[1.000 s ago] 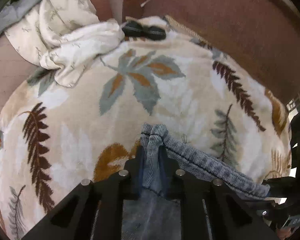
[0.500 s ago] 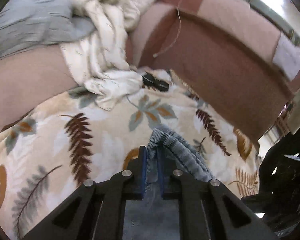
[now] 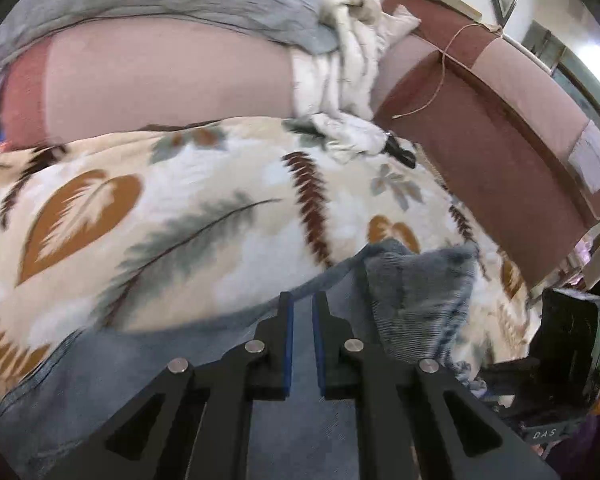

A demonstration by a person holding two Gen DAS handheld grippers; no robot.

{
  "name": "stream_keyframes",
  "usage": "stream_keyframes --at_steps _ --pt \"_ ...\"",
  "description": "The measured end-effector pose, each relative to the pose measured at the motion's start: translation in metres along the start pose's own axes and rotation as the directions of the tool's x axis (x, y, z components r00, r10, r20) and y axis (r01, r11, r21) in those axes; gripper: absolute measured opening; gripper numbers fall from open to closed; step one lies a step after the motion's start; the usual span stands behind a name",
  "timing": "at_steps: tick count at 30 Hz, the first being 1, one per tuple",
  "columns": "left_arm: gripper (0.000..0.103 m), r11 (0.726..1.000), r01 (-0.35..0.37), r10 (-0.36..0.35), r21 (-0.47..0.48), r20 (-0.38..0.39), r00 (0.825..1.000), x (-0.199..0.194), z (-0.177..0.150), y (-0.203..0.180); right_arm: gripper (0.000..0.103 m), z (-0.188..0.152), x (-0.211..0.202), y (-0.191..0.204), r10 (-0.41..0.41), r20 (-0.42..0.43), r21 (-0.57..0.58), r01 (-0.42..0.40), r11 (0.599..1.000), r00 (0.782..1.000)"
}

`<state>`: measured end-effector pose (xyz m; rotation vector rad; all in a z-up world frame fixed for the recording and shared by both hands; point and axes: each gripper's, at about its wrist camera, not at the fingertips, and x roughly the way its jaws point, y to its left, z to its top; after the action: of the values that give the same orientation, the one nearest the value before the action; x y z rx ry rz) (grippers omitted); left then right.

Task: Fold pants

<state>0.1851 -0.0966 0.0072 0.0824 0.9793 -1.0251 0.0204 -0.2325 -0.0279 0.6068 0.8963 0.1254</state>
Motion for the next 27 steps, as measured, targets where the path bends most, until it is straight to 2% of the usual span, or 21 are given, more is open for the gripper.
stream_keyframes --at_steps 1,3,4,5,6,7,9,11,13,16,19,23,27 --pt "0.009 1.000 -0.012 0.012 -0.004 -0.001 1.000 -0.003 -0.004 0.004 0.021 -0.001 0.008 0.003 -0.001 -0.019 -0.012 0.001 1.000 1.000" --pt "0.009 0.999 -0.025 0.025 -0.028 -0.001 1.000 -0.013 -0.013 0.013 0.029 -0.009 0.021 0.019 -0.011 -0.055 -0.058 0.008 0.998 0.998" --pt "0.009 0.999 -0.040 0.040 -0.032 0.001 0.999 -0.018 -0.016 0.016 0.039 -0.010 0.024 0.023 -0.015 -0.060 -0.071 0.011 0.997 0.998" --pt "0.009 0.998 -0.050 0.051 -0.034 0.004 0.999 -0.021 -0.018 0.017 0.046 -0.008 0.022 0.026 0.022 -0.070 -0.065 -0.027 0.998 0.997" --pt "0.009 0.998 -0.051 0.051 -0.039 0.006 0.999 -0.025 -0.020 0.018 0.058 -0.006 0.016 0.026 0.074 -0.066 -0.048 -0.078 0.996 0.995" --pt "0.009 0.998 -0.050 0.050 -0.043 0.006 0.999 -0.028 -0.020 0.018 0.066 -0.001 0.008 0.025 0.132 -0.049 -0.032 -0.134 0.990 0.990" --pt "0.009 0.998 -0.063 0.063 -0.030 0.004 0.998 -0.036 -0.021 0.014 0.067 0.002 -0.013 0.020 0.218 0.003 -0.031 -0.218 0.975 0.976" --pt "0.009 0.999 -0.051 0.051 -0.011 0.003 0.999 -0.040 -0.020 0.003 0.068 0.007 -0.032 0.008 0.245 0.087 0.005 -0.247 0.969 0.965" --pt "0.009 0.999 -0.024 0.024 0.020 0.006 1.000 -0.041 -0.017 -0.016 0.071 0.009 -0.047 -0.011 0.244 0.168 0.081 -0.261 0.962 0.955" --pt "0.009 0.996 -0.017 0.016 0.089 0.004 1.000 -0.034 -0.018 -0.051 0.071 0.010 -0.060 -0.042 0.181 0.258 0.208 -0.237 0.949 0.949" --pt "0.009 0.990 -0.082 0.089 0.113 -0.061 0.994 -0.006 -0.022 -0.075 0.071 0.013 -0.051 -0.060 0.142 0.234 0.298 -0.210 0.931 0.962" --pt "0.009 0.994 -0.085 0.093 0.073 -0.114 0.989 0.018 -0.044 -0.083 0.071 0.016 -0.040 -0.074 0.138 0.187 0.347 -0.197 0.917 0.973" --pt "0.009 0.993 -0.114 0.119 0.037 -0.219 0.968 0.036 -0.075 -0.080 0.071 0.015 -0.027 -0.077 0.140 0.145 0.371 -0.185 0.910 0.979"
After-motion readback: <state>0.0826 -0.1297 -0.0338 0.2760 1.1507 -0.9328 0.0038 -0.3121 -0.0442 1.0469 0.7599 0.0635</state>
